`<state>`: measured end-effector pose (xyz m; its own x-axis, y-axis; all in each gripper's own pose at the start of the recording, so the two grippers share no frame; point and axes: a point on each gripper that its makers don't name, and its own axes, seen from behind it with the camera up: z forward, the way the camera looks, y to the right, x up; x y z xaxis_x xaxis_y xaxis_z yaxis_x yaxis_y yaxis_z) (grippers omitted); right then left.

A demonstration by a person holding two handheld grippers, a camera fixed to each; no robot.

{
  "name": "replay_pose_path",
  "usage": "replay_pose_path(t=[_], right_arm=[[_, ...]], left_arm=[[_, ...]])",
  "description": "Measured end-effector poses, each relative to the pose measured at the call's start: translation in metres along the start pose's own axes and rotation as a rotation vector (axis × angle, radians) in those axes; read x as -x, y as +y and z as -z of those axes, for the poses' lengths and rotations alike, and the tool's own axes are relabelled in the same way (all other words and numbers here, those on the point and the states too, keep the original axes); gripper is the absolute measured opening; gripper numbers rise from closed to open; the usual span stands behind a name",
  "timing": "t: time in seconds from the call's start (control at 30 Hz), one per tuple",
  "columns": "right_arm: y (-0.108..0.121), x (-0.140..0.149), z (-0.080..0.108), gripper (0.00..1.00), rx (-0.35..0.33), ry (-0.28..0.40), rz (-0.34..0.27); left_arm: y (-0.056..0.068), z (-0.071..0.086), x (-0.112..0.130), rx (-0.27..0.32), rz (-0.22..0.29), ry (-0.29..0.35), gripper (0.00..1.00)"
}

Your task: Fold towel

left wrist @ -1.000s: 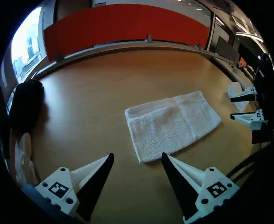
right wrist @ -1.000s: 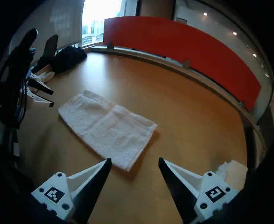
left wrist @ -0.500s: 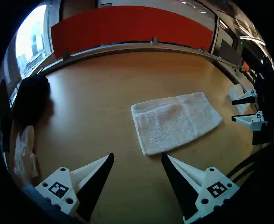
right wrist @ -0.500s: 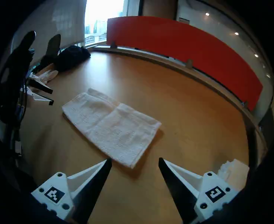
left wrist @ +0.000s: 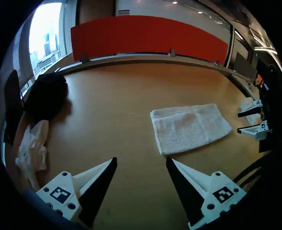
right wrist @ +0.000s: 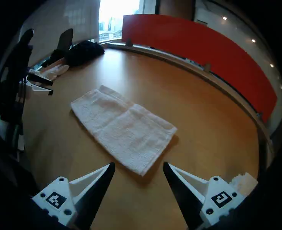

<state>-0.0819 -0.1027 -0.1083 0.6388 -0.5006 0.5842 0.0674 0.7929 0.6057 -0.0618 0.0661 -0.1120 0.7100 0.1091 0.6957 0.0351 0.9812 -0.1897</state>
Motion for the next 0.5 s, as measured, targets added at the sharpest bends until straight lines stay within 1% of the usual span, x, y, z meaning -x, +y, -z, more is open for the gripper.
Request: replay_pose_path(t=[0.2, 0.37, 0.5], right_arm=[[0.002, 0.001, -0.003, 0.98, -0.015, -0.016, 0.022], [0.002, 0.003, -0.007, 0.97, -0.033, -0.030, 0.029], [0.001, 0.007, -0.012, 0.94, -0.049, -0.046, 0.039]], left_arm=[[-0.004, 0.009, 0.002, -0.013, 0.020, 0.029, 0.95], [-0.008, 0.016, 0.003, -0.028, 0.027, 0.059, 0.95], [-0.011, 0.021, 0.004, -0.038, 0.028, 0.082, 0.95]])
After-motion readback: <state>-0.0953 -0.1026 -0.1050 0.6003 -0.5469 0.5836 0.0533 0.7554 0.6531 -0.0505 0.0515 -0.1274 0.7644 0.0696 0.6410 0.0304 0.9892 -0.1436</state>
